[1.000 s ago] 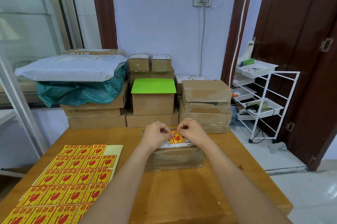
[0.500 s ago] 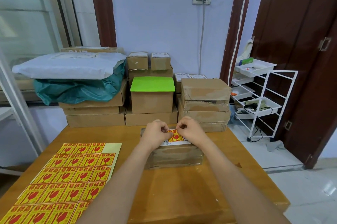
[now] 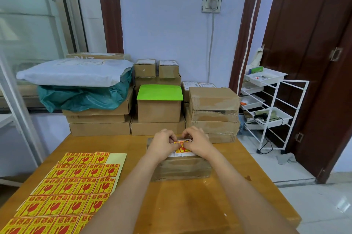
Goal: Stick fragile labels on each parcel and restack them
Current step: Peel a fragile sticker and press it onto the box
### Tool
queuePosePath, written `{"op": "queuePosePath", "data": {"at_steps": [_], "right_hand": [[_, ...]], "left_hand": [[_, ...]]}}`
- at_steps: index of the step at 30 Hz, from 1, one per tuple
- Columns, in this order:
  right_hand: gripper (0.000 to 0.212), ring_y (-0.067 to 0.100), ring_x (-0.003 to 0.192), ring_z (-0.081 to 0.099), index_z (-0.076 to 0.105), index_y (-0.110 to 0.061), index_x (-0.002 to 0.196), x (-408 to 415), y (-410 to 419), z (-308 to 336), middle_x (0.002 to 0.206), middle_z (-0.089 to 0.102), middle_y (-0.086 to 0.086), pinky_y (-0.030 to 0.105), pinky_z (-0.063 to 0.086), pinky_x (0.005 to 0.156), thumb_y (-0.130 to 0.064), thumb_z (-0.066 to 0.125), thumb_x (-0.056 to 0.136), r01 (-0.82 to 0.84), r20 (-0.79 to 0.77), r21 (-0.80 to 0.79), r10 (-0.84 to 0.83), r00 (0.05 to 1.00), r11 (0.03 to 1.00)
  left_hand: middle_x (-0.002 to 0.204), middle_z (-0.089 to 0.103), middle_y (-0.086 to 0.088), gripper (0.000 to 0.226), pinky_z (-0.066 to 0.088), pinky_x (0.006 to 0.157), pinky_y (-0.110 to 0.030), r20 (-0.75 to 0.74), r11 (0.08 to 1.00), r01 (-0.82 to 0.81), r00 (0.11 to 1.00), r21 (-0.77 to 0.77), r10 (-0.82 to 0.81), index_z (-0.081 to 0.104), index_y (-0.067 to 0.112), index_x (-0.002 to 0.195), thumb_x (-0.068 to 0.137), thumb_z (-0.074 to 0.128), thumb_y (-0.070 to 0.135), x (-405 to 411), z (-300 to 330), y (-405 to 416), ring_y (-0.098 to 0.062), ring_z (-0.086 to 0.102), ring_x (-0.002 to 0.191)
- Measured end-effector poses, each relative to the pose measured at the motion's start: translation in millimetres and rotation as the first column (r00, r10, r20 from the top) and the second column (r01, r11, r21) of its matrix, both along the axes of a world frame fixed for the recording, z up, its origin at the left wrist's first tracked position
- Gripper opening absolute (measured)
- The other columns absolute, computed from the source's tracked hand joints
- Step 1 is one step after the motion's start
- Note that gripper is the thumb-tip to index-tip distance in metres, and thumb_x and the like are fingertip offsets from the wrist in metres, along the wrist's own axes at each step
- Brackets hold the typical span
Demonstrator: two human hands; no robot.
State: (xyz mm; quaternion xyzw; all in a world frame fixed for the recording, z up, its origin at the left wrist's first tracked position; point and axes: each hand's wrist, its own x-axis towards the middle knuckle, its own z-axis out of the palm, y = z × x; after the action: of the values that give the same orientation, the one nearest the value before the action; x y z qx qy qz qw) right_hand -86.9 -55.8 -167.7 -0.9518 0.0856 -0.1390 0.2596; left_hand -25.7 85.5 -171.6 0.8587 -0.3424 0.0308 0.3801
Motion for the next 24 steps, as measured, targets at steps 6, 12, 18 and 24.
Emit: {"op": "queuePosePath", "data": {"at_steps": [6,12,18,24], "right_hand": [[0.048,0.017,0.118,0.041,0.052,-0.015,0.13,-6.4,-4.8,5.0,0.113,0.048,-0.004,0.027,0.034,0.098,-0.017,0.064,0.083,-0.066,-0.063,0.084,0.071,0.995,0.994],[0.058,0.015,0.122,0.035,0.043,-0.015,0.138,-9.4,4.0,-3.0,0.129,0.045,-0.001,0.031,0.037,0.102,-0.041,0.059,0.089,-0.049,-0.007,-0.064,0.048,0.999,0.997],[0.048,0.016,0.123,0.036,0.042,-0.013,0.138,-10.7,6.1,-0.9,0.13,0.046,0.002,0.031,0.036,0.104,-0.022,0.052,0.092,-0.036,0.004,-0.071,0.036,0.999,0.997],[0.048,0.017,0.124,0.037,0.045,-0.011,0.136,-9.7,4.4,-1.0,0.13,0.047,0.004,0.031,0.034,0.107,0.002,0.043,0.09,-0.037,0.033,-0.041,0.038,0.999,0.999]], "left_hand": [[0.088,0.051,0.002,0.012,0.036,0.06,-0.007,-0.004,1.0,-0.003,1.0,-0.006,0.003,0.06,0.015,0.082,0.08,0.072,0.014,2.8,-0.9,0.8,-0.009,0.051,0.075],[0.091,0.054,-0.002,0.014,0.042,0.065,-0.014,-0.009,1.0,-0.008,1.0,-0.008,0.008,0.06,0.016,0.082,0.079,0.065,0.003,3.8,-1.3,-0.2,-0.012,0.053,0.078],[0.091,0.053,0.0,0.011,0.038,0.061,-0.007,0.014,1.0,-0.007,1.0,-0.004,0.007,0.062,0.014,0.086,0.081,0.066,0.005,5.7,-3.9,-0.7,-0.009,0.051,0.077],[0.093,0.053,0.001,0.011,0.04,0.064,-0.008,0.018,1.0,-0.001,1.0,-0.015,0.002,0.061,0.014,0.088,0.083,0.066,0.006,5.9,-3.6,-0.3,-0.01,0.054,0.081]]}}
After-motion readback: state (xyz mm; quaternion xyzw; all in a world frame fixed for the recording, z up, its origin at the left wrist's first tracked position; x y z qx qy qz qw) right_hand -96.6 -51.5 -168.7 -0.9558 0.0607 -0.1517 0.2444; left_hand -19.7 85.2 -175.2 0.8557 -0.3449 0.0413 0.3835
